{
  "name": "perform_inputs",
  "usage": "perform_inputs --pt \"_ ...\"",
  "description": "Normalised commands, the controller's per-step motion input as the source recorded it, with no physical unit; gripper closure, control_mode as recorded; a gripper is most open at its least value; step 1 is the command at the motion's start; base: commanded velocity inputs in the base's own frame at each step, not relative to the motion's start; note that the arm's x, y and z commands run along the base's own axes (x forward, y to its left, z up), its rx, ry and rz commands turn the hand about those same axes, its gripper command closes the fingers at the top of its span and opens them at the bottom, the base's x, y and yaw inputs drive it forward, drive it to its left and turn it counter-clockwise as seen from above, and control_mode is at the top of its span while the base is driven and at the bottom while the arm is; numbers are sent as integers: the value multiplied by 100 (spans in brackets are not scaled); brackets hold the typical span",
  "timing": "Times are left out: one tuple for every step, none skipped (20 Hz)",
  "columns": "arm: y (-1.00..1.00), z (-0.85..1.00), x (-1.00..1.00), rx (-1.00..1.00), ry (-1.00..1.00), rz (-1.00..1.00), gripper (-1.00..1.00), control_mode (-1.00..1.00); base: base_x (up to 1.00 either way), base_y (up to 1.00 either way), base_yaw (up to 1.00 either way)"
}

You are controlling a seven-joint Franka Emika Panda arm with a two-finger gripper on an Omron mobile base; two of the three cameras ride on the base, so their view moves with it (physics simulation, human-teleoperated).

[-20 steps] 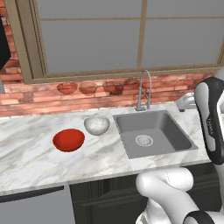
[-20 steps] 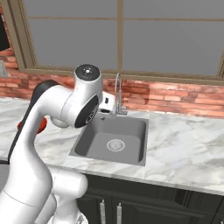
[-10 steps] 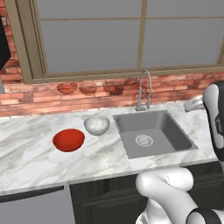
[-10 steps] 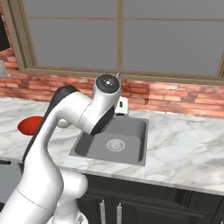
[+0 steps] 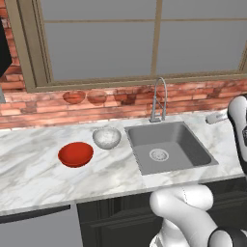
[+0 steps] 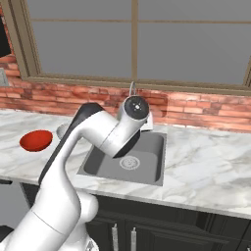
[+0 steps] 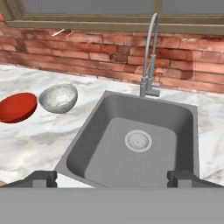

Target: Rinse each bowl for a few seconds and place them down in the sink or on the counter.

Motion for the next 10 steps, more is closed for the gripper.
perform_inputs --pt "-11 -4 29 0 -8 8 -100 -100 0 0 0" --pt "-8 -3 35 0 -4 8 -100 -100 0 0 0" --pt "-1 -3 38 0 -3 7 -100 -100 0 0 0" --pt "-4 -4 33 0 -4 7 -100 -100 0 0 0" --pt "-5 -3 35 0 -4 8 -100 -100 0 0 0" --pt "-4 -3 35 0 -5 8 -100 -100 0 0 0" --pt "-3 -5 35 0 -4 8 -100 -100 0 0 0" --pt "-4 0 33 0 0 7 -100 -100 0 0 0" --pt "-4 0 36 0 0 7 -100 -100 0 0 0" --pt "-5 0 34 0 0 7 -100 -100 0 0 0"
